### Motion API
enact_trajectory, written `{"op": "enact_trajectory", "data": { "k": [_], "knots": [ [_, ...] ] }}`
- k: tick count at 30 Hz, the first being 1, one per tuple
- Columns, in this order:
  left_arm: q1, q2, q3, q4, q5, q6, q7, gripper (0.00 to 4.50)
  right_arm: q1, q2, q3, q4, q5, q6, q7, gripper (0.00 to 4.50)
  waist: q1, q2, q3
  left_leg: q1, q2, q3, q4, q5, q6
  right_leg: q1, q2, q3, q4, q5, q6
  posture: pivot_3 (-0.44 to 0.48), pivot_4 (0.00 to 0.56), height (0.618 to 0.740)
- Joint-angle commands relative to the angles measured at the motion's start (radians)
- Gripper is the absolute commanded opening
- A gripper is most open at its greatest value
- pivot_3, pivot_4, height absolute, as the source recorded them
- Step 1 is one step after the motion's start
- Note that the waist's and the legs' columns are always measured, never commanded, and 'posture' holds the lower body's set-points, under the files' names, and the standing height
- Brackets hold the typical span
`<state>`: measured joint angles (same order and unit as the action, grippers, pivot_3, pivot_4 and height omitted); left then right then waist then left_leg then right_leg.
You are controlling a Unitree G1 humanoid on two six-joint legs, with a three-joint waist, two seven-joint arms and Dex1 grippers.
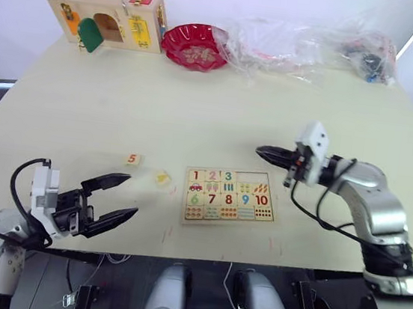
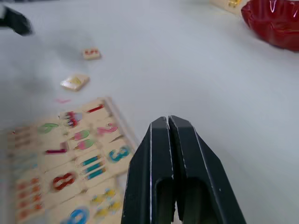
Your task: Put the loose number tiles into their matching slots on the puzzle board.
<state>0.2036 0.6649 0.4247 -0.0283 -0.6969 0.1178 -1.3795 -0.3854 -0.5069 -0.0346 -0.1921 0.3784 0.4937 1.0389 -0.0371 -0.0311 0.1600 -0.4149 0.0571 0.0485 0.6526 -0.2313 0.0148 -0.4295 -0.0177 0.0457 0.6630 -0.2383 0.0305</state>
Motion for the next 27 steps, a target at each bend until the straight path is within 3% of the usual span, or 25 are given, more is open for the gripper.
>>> {"op": "enact_trajectory", "data": {
  "k": [1,3,7,8,15,27],
  "knots": [
    [0.006,0.01,0.016,0.006,0.017,-0.011,0.02,4.5,0.136,-0.061,-0.142,-0.091,0.101,-0.009,0.026,1.39,0.002,-0.001,0.0,0.0,0.0,0.0,0.0,0.0,0.0,0.0,0.0,0.0,0.0,0.0,0.0,0.0,0.15,0.74],
    [0.009,0.012,0.021,0.013,0.022,-0.006,0.036,4.5,0.247,-0.086,-0.208,-0.126,0.126,-0.029,0.028,2.05,0.006,-0.001,-0.001,0.0,0.0,-0.001,0.0,0.0,0.0,0.001,0.0,-0.001,0.0,0.0,0.0,0.0,0.15,0.74],
    [0.018,0.016,0.031,0.03,0.032,-0.009,0.054,4.5,0.428,-0.103,-0.301,-0.19,0.155,-0.076,0.016,4.1,0.0,0.0,0.0,0.0,0.0,0.0,0.0,0.0,0.0,0.001,0.0,0.0,0.0,0.0,0.0,0.0,0.15,0.74],
    [0.023,0.016,0.035,0.036,0.036,-0.011,0.062,4.5,0.477,-0.1,-0.328,-0.2,0.159,-0.091,0.014,4.41,0.0,0.0,0.0,0.0,0.0,0.0,0.0,0.0,0.0,0.0,0.0,0.001,0.0,-0.002,0.003,0.0,0.15,0.74],
    [0.068,-0.004,0.053,0.04,0.051,-0.017,0.123,4.5,0.729,-0.046,-0.444,-0.23,0.158,-0.219,-0.026,4.41,0.001,-0.001,-0.001,0.001,0.0,0.0,0.001,0.0,0.0,0.001,0.0,0.001,0.0,-0.002,0.004,0.0,0.15,0.74],
    [0.066,-0.001,0.047,0.047,0.05,-0.024,0.142,4.5,0.765,-0.052,-0.438,-0.223,0.179,-0.266,-0.073,4.41,0.005,-0.001,-0.001,0.001,0.0,0.0,0.001,0.0,0.0,0.001,-0.001,0.001,0.0,-0.002,0.003,0.0,0.15,0.74]
  ]
}}
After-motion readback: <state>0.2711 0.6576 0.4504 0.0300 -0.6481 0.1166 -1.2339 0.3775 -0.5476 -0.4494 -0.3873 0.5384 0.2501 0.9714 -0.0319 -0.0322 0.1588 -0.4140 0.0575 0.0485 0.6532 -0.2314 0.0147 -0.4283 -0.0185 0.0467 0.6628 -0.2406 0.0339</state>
